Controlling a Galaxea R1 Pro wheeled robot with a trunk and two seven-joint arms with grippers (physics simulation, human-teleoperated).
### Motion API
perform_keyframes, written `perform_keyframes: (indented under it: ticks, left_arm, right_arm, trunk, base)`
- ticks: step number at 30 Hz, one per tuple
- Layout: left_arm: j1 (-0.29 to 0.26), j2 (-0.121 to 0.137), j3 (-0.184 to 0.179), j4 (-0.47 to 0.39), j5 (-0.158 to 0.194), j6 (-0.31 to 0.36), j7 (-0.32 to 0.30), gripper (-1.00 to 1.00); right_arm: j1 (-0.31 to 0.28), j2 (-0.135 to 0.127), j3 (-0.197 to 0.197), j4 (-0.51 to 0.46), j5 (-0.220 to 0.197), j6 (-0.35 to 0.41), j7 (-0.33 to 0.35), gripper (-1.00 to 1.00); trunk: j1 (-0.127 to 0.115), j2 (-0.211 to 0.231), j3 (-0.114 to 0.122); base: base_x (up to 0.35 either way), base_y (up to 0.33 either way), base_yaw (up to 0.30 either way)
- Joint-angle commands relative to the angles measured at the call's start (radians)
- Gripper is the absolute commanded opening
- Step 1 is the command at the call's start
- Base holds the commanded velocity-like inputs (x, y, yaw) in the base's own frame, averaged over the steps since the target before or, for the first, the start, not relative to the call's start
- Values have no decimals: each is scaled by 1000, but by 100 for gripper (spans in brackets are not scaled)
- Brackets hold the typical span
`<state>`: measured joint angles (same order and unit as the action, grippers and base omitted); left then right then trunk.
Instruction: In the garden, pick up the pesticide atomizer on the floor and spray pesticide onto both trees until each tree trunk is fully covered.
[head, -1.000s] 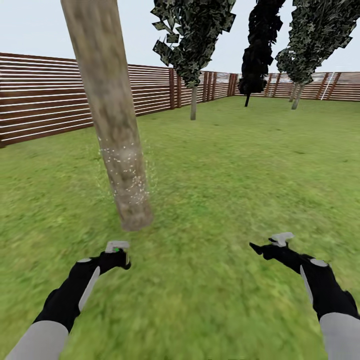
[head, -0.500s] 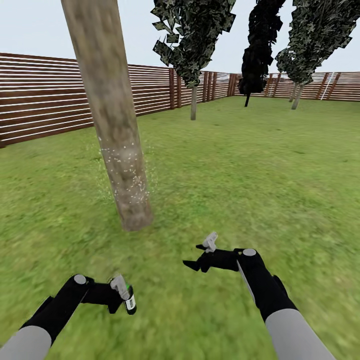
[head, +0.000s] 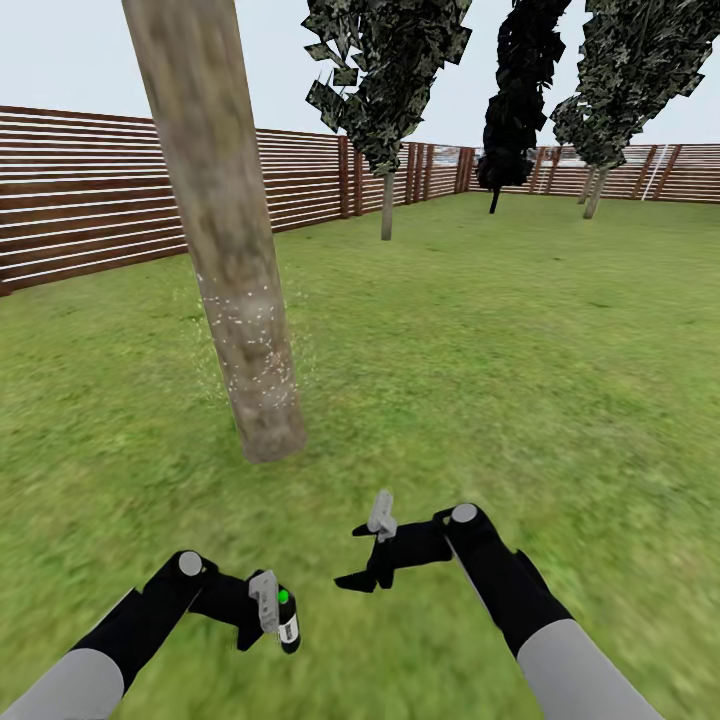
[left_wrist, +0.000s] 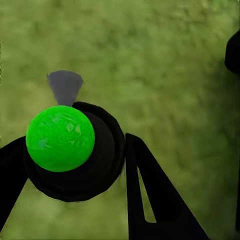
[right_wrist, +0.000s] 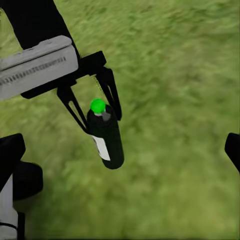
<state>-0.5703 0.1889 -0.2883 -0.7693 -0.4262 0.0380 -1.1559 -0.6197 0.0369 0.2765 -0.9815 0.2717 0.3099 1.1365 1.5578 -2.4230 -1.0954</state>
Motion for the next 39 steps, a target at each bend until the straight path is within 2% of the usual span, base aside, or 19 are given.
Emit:
perform_keyframes:
  ticks: [1,2,4,6,7,17,20,27,33,39]
  left_arm:
    - [-1,-1,0,-1,0,0,0,-100]
    - [-2,-3,-1,-2,0,-1,-3,-100]
    - [-4,-14,-1,-3,-3,0,-57,-100]
    - [-5,-16,-2,-4,-5,0,-74,-100]
    - [-5,-17,-2,-4,-5,0,-77,-100]
    - [-6,-19,0,-4,-1,-3,-80,-100]
    - [-9,-53,0,-4,-1,-3,-82,-100]
    - [-22,-98,0,-5,-3,4,-80,-100]
    - [-55,-117,0,-4,-5,14,-80,-100]
    - [-57,-120,0,-5,-1,14,-80,-100]
  right_arm:
    - [0,0,5,-1,1,0,0,100]
    - [0,0,7,-1,1,0,0,100]
    - [0,-1,8,-2,1,0,0,100]
    - [0,-2,8,-2,2,0,0,100]
    - [0,-4,7,-3,1,0,0,-100]
    - [0,-8,7,-2,3,0,0,-100]
    - [0,-8,8,0,3,0,-1,-100]
    - [0,-8,10,3,3,-2,-2,-100]
    - [0,-8,10,3,3,-3,-2,-100]
    - [0,-8,10,3,3,-3,-1,-100]
  trunk:
    - [0,0,0]
    - [0,0,0]
    - [0,0,0]
    - [0,0,0]
    - [0,0,0]
    - [0,0,0]
    - [0,0,0]
    - [0,0,0]
    - [0,0,0]
    - [0,0,0]
  base:
    - [0,0,0]
    - [0,0,0]
    - [0,0,0]
    - [0,0,0]
    - [0,0,0]
    - [0,0,0]
    - [0,0,0]
    - [0,0,0]
    - [0,0,0]
    - [0,0,0]
